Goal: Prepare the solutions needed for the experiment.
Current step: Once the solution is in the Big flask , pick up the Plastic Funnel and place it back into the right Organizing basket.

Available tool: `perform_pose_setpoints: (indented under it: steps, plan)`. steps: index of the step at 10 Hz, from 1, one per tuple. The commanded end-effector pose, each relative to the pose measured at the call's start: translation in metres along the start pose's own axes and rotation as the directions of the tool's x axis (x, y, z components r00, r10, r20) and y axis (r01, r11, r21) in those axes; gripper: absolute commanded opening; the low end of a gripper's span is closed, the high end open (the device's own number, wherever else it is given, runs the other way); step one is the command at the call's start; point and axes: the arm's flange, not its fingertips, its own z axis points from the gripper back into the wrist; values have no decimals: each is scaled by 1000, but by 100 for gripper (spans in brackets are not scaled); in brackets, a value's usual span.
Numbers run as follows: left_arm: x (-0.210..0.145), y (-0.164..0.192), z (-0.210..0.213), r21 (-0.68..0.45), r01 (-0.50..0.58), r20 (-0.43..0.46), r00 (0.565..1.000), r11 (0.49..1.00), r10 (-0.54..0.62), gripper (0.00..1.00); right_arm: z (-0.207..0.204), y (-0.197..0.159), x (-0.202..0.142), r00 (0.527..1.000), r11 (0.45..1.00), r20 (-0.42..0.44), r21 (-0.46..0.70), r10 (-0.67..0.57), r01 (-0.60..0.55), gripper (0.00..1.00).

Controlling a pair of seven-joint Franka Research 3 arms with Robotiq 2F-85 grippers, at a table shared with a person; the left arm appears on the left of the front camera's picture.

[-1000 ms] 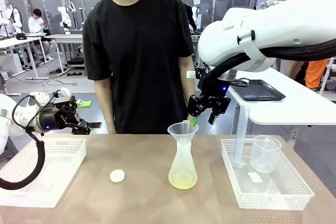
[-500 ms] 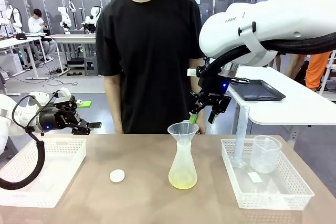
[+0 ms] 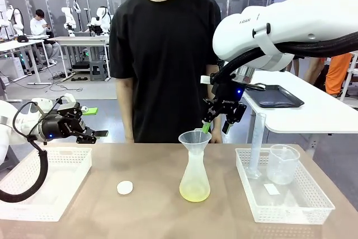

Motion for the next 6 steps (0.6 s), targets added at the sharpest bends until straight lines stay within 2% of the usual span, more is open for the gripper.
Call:
perform_pose_setpoints:
  steps: [1,6]
  plan:
    - [1,0,0,-18,17,-6,1000,1000,-17,100,-1,1,-1,1000,1000,12,-14,7,-7,77]
    - [1,0,0,-18,17,-6,1000,1000,-17,100,-1,1,-1,1000,1000,12,-14,7,-7,77]
